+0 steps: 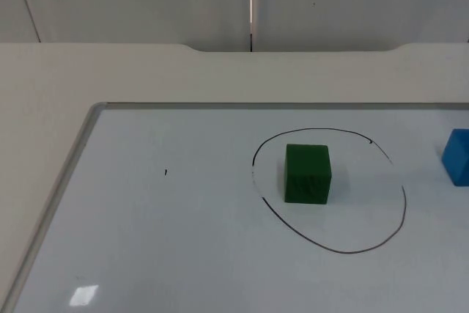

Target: Push the two cubes into the marked area.

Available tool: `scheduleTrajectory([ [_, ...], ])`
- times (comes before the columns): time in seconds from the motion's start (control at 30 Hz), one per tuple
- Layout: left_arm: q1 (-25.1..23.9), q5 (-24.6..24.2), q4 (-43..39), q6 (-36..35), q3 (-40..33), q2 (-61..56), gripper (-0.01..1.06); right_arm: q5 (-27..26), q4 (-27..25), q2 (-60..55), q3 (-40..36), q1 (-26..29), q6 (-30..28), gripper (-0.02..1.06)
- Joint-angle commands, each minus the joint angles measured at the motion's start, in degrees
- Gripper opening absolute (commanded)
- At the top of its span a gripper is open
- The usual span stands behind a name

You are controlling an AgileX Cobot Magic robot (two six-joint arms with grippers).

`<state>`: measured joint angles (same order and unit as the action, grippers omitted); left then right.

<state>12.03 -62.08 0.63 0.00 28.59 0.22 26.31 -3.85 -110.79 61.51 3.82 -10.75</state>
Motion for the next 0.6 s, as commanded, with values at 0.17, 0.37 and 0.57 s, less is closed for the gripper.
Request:
scheduleTrajectory([
  [0.17, -0.1, 0.4, 0.5, -0.3, -0.2, -0.2, 0.00, -2.9, -5.1, 0.0, 0.2, 0.3, -1.7, 0.00],
  [0.37, -0.1, 0.4, 0.5, -0.3, -0.2, -0.2, 0.00, -3.5, -5.8, 0.0, 0.2, 0.3, -1.8, 0.00],
  [0.57, -0.1, 0.4, 0.5, -0.3, -0.2, -0.2, 0.00, -3.3, -5.9, 0.0, 0.2, 0.3, -1.7, 0.00],
])
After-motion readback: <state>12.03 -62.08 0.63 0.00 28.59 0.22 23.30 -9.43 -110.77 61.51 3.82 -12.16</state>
